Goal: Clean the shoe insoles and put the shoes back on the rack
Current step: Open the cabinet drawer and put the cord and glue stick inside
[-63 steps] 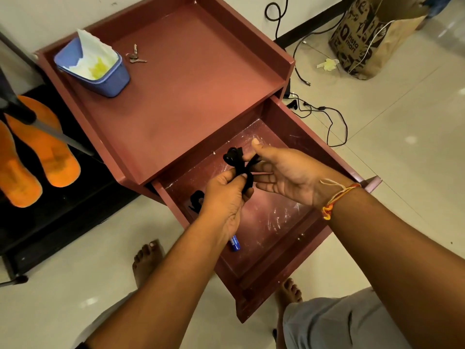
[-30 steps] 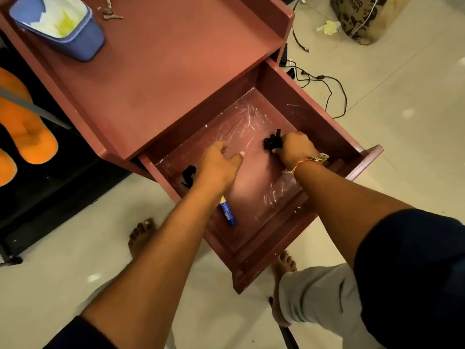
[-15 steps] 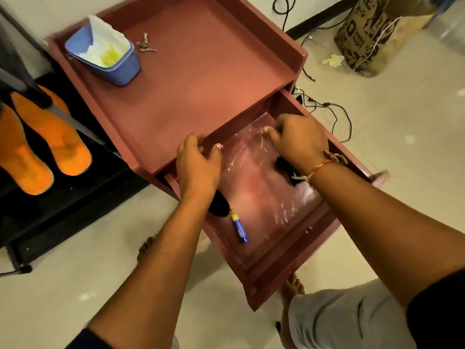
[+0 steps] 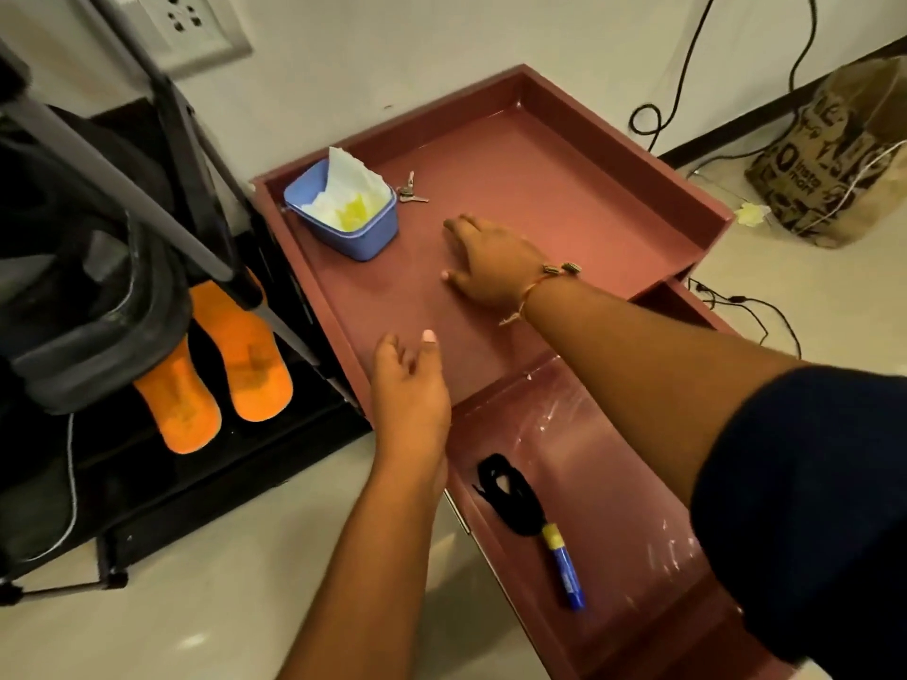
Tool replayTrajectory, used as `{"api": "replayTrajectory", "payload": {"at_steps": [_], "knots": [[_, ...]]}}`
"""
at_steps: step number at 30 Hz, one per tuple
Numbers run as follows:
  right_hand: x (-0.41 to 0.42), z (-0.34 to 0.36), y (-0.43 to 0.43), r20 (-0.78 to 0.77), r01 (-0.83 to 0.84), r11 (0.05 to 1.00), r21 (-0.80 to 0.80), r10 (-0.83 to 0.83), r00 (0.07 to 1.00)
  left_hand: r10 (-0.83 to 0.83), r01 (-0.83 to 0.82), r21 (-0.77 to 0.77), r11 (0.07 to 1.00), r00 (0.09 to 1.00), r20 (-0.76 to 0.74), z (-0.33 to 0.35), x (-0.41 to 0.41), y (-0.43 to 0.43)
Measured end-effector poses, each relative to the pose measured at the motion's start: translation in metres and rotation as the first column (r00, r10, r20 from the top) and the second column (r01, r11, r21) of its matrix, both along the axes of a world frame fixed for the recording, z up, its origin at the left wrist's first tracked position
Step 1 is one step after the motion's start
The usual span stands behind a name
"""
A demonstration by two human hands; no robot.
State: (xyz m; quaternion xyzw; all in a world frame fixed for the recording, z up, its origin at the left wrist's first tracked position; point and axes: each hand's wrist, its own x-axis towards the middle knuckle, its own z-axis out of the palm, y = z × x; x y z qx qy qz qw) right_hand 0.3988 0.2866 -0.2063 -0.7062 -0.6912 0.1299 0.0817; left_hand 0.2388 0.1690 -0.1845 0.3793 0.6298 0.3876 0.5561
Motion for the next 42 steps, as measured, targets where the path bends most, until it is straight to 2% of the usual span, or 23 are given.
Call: {"api": "replayTrajectory", "payload": {"at_steps": [4,12,17,20,24,27,30,34,38,42], "knots": [[-0.007,-0.003,0.04,0.058,0.034,0.998,-0.044,-0.032,0.998,0.015,-0.012,-0.058,0.998,0.998,0.061,-0.006,-0.004,0.002],[-0.017,-0.011,0.103,0.022,-0.041,0.997,-0.059,0.042,0.999,0.036,-0.025,-0.098,0.995,0.994,0.102,-0.007,-0.01,0.007],[-0.018,-0.019,0.099,0.086,-0.092,0.991,0.097,0.084,0.993,0.053,-0.038,-0.128,0.991,0.993,0.11,-0.006,-0.009,0.008],[-0.013,-0.016,0.079,0.121,-0.127,0.975,0.182,0.106,0.987,0.036,-0.024,-0.12,0.993,0.994,0.102,-0.004,-0.007,0.007],[0.0,-0.006,0.02,0.101,-0.125,0.979,0.163,0.11,0.989,0.007,0.0,-0.086,0.996,0.997,0.08,-0.001,-0.003,0.004],[0.01,0.008,-0.038,0.018,-0.129,0.983,0.133,0.127,0.992,-0.066,0.066,-0.046,0.997,0.998,-0.003,-0.001,0.001,-0.005],[0.017,0.029,-0.107,-0.111,-0.034,0.991,0.133,0.049,0.993,-0.167,0.17,0.015,0.985,0.98,-0.109,-0.003,0.007,-0.016],[0.027,0.039,-0.203,-0.3,0.098,0.994,-0.046,-0.107,0.948,-0.311,0.343,0.075,0.936,0.91,-0.275,-0.013,0.016,-0.04],[0.039,-0.011,-0.259,-0.211,0.146,0.918,-0.368,-0.236,0.949,-0.525,0.584,0.005,0.812,0.733,-0.432,-0.029,0.022,-0.063],[0.042,-0.055,-0.284,-0.162,0.189,0.853,-0.487,-0.301,0.94,-0.686,0.737,-0.142,0.66,0.514,-0.515,-0.046,0.021,-0.081]]}}
